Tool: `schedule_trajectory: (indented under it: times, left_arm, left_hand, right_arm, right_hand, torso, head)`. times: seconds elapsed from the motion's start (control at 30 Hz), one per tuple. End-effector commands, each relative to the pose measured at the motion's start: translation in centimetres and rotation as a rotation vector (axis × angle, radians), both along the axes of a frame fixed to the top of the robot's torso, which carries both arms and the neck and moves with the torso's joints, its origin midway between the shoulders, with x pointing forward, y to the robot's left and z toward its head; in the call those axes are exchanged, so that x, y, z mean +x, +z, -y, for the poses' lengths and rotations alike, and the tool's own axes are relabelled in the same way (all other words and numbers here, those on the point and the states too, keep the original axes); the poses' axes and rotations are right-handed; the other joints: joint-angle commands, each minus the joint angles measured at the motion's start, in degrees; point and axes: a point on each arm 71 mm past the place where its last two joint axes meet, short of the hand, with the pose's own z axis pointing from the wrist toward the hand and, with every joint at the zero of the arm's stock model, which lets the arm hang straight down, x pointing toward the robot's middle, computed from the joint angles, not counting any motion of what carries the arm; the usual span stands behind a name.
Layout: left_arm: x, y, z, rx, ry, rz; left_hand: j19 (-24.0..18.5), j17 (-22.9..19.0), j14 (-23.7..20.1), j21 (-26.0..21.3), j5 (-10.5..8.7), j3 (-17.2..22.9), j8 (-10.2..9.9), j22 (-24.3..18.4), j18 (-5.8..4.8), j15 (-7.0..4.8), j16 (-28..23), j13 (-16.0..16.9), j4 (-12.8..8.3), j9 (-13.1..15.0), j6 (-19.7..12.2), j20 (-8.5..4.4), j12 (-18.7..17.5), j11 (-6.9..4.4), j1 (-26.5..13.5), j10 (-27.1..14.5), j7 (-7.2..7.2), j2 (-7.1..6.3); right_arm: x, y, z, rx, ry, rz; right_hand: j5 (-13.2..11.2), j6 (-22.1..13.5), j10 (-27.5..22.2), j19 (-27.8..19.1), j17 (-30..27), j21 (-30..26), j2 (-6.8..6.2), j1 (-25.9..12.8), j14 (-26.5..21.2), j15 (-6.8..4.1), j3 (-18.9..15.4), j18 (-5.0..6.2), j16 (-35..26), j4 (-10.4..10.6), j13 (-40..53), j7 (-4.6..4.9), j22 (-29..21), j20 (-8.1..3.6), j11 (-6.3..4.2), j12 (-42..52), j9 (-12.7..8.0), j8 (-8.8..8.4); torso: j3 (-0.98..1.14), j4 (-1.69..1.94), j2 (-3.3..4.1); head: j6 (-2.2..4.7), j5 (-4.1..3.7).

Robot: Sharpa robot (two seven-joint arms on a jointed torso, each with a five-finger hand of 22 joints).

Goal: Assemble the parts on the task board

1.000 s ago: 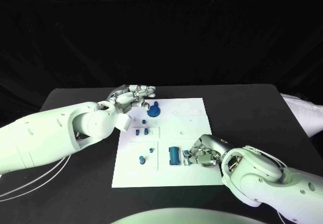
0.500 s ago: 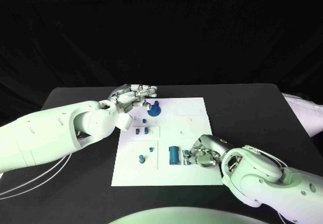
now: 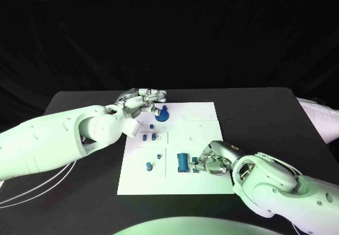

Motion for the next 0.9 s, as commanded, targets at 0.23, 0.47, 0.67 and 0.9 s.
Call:
schedule_trajectory:
  times: [0.23, 0.47, 0.67, 0.9]
  left_arm:
    - [-0.07, 0.09, 0.08, -0.003, -0.021, 0.006]
    - [-0.06, 0.06, -0.07, -0.003, -0.021, 0.006]
    - [-0.05, 0.03, -0.02, -0.004, -0.023, 0.006]
    - [-0.04, 0.00, 0.04, -0.004, -0.024, 0.005]
  left_hand:
    - [-0.35, -0.02, -0.43, -0.22, 0.27, 0.01, 0.17, -0.07, 1.05, 0.03, -0.26, 0.04, -0.34, 0.07, 0.09, 0.01, 0.40, 0.19, 0.59, -0.39, -0.06, -0.18]
    - [-0.35, -0.02, -0.43, -0.22, 0.27, 0.01, 0.17, -0.07, 1.05, 0.03, -0.26, 0.04, -0.34, 0.07, 0.09, 0.01, 0.40, 0.19, 0.59, -0.39, -0.06, -0.18]
    - [-0.35, -0.02, -0.43, -0.22, 0.27, 0.01, 0.17, -0.07, 1.05, 0.03, -0.26, 0.04, -0.34, 0.07, 0.09, 0.01, 0.40, 0.19, 0.59, -0.39, -0.06, -0.18]
    - [-0.35, -0.02, -0.43, -0.22, 0.27, 0.01, 0.17, -0.07, 1.05, 0.03, -0.26, 0.04, -0.34, 0.07, 0.09, 0.01, 0.40, 0.19, 0.59, -0.39, -0.06, -0.18]
  right_arm:
    - [-0.34, 0.32, 0.29, 0.002, 0.013, 0.018]
    - [-0.87, 0.62, 0.64, 0.024, 0.021, 0.012]
    - [-0.74, 0.34, 0.84, 0.012, 0.019, 0.000]
    - [-0.34, -0.12, 0.76, -0.002, 0.014, -0.005]
  right_hand:
    - [-0.86, -0.19, 0.05, 0.69, -0.19, 0.03, 0.55, 6.36, 3.24, -0.31, -1.49, -0.80, -0.18, -2.30, 0.08, 0.17, 7.06, -0.26, 0.19, -1.06, 0.45, -0.60]
    - [-1.03, -0.46, -0.26, 0.51, -0.58, -0.17, -0.26, 7.65, 3.14, -0.19, -2.61, -0.73, -0.53, -2.77, -0.22, 0.34, 6.82, -0.19, 0.29, -1.80, 0.53, -0.78]
    - [-1.54, -0.46, -0.26, 0.51, -0.56, -0.18, 0.25, 8.69, 3.15, -0.16, -2.91, -0.73, -0.55, -2.91, -0.13, 0.35, 6.84, -0.15, 0.30, -1.80, 0.61, -0.81]
    - [-1.59, -0.39, -0.18, 0.54, -0.46, -0.16, 1.28, 8.95, 3.18, -0.15, -3.19, -0.75, -0.49, -2.48, 0.01, 0.36, 6.88, -0.13, 0.31, -1.67, 0.69, -0.81]
  torso:
    - [0.08, 0.02, 0.00]
    - [0.05, -0.13, -0.05]
    - [0.00, -0.05, -0.01]
    - [-0.03, 0.16, 0.01]
  head:
    - [-0.23, 0.12]
    - [-0.13, 0.22]
    - [-0.06, 0.04]
    - [-0.15, -0.14]
